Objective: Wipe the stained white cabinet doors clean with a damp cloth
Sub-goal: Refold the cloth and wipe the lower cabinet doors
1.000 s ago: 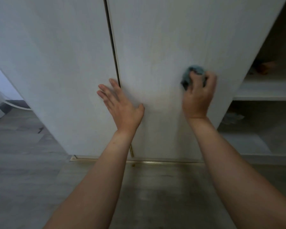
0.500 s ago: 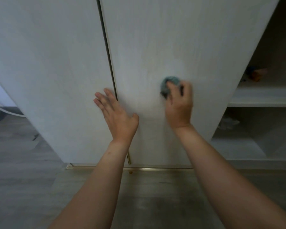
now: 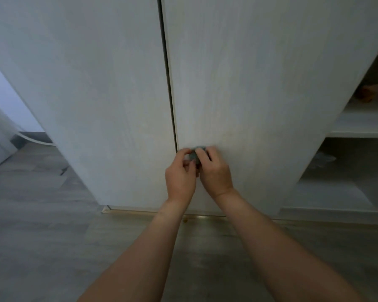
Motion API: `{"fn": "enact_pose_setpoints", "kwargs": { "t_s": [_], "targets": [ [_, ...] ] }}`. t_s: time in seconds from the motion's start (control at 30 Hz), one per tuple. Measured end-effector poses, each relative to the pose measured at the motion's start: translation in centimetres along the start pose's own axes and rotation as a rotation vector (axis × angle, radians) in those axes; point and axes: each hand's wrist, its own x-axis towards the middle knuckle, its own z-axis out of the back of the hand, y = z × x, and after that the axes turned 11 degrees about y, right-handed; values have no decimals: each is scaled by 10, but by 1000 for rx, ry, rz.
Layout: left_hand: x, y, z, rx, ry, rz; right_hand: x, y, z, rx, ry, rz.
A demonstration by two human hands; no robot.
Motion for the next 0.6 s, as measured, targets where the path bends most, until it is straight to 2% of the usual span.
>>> {"fn": "enact_pose_setpoints", "kwargs": {
  "t_s": [0.03, 0.1, 0.17, 0.23, 0.3, 0.4, 0.43, 0.5, 0.6],
  "targets": [
    [3, -4, -2, -105, -25, 25, 6, 1, 6, -8, -10, 13],
    [17, -26, -1, -226, -102, -30, 26, 6, 30, -28, -113, 52],
    [38, -55, 0, -306, -121, -123, 46, 2, 56, 8, -258, 63],
    [45, -71, -11, -364, -108, -176, 49, -13, 69, -6, -302, 85],
    [29, -57, -33, -294, -70, -124, 23, -32, 60, -29, -224, 85],
    [-9, -18, -60, -182, 18, 95, -27, -52, 42, -18, 8, 30],
    [-13, -17, -64, -180, 11, 110, -31, -55, 45, -11, 45, 17],
    [0, -43, -62, -183, -48, -16, -10, -52, 65, 5, -52, 22],
    [37, -105, -54, -226, -110, -279, 38, -48, 117, 3, -345, 38]
  ]
}}
